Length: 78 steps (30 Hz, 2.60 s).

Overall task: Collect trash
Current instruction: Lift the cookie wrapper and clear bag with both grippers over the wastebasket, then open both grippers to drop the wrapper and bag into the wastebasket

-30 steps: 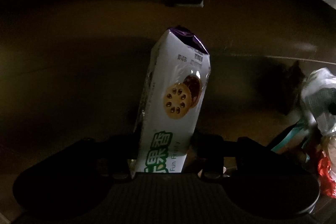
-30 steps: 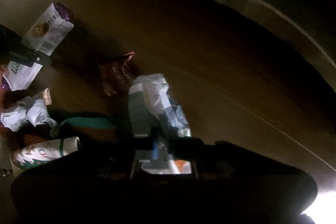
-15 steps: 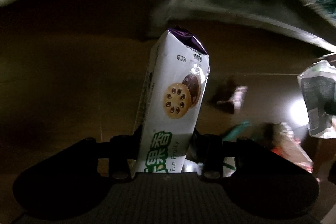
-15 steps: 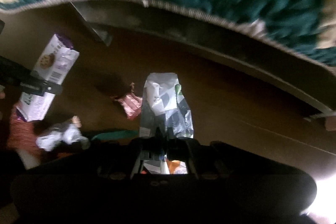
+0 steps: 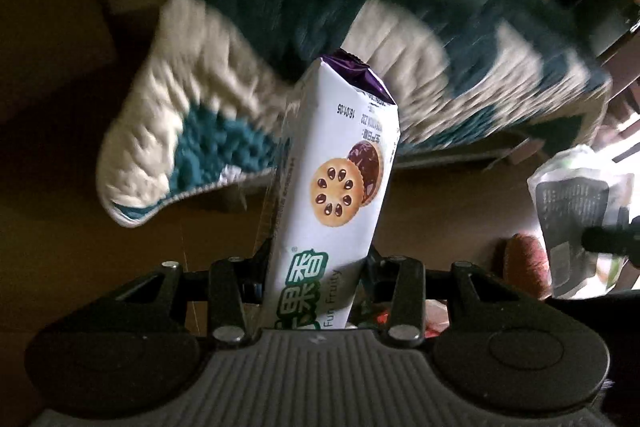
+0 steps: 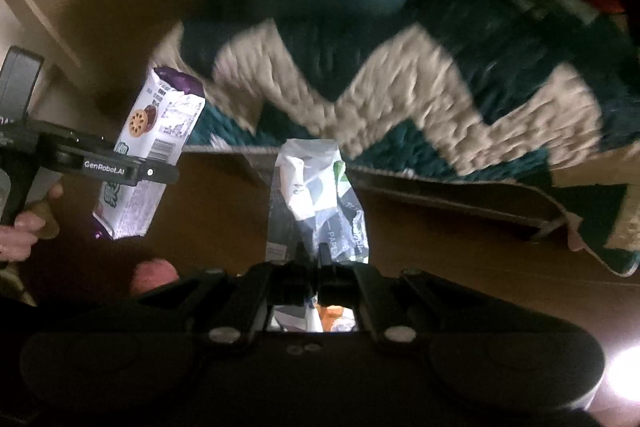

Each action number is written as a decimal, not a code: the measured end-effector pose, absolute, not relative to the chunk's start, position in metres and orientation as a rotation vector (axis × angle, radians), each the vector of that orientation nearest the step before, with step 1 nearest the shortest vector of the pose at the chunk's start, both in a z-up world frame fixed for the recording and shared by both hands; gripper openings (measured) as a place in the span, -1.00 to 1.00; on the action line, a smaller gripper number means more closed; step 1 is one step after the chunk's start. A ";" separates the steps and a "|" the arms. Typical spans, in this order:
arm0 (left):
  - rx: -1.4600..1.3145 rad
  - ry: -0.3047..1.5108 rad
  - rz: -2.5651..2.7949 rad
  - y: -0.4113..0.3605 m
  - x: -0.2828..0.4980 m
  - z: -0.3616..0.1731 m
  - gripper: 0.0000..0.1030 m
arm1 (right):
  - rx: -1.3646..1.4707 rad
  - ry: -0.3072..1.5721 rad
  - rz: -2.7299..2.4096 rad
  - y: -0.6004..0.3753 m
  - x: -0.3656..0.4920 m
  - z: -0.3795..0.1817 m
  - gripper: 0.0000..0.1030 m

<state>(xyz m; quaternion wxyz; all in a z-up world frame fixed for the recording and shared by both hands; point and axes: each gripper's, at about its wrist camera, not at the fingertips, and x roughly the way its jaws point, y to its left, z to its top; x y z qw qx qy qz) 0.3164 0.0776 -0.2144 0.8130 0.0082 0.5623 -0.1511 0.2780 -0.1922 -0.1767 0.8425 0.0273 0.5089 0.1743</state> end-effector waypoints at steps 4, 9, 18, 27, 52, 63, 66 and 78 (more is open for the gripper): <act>0.026 1.140 -0.315 0.061 0.289 -0.163 -0.19 | 0.084 1.021 0.372 -0.200 0.253 -0.134 -0.97; 0.068 1.067 -0.311 0.047 0.262 -0.112 -0.19 | 0.120 0.925 0.397 -0.209 0.222 -0.082 -0.97; 0.068 0.931 -0.318 0.031 0.226 -0.029 -0.19 | 0.125 0.742 0.425 -0.225 0.189 -0.003 -0.97; 0.049 0.797 -0.290 0.013 0.232 0.045 -0.19 | 0.070 0.570 0.408 -0.226 0.203 0.076 -0.97; -0.102 0.782 -0.164 -0.023 0.439 0.120 -0.18 | 0.085 0.553 0.291 -0.180 0.394 0.133 -0.97; -0.089 0.902 -0.106 -0.027 0.516 0.066 -0.18 | -0.005 0.686 0.309 -0.154 0.465 0.082 -0.97; -0.106 0.924 -0.134 -0.026 0.530 0.061 -0.19 | -0.039 0.725 0.310 -0.149 0.476 0.068 -0.96; -0.129 0.949 -0.160 -0.034 0.561 0.062 0.26 | -0.035 0.763 0.338 -0.154 0.488 0.052 -0.65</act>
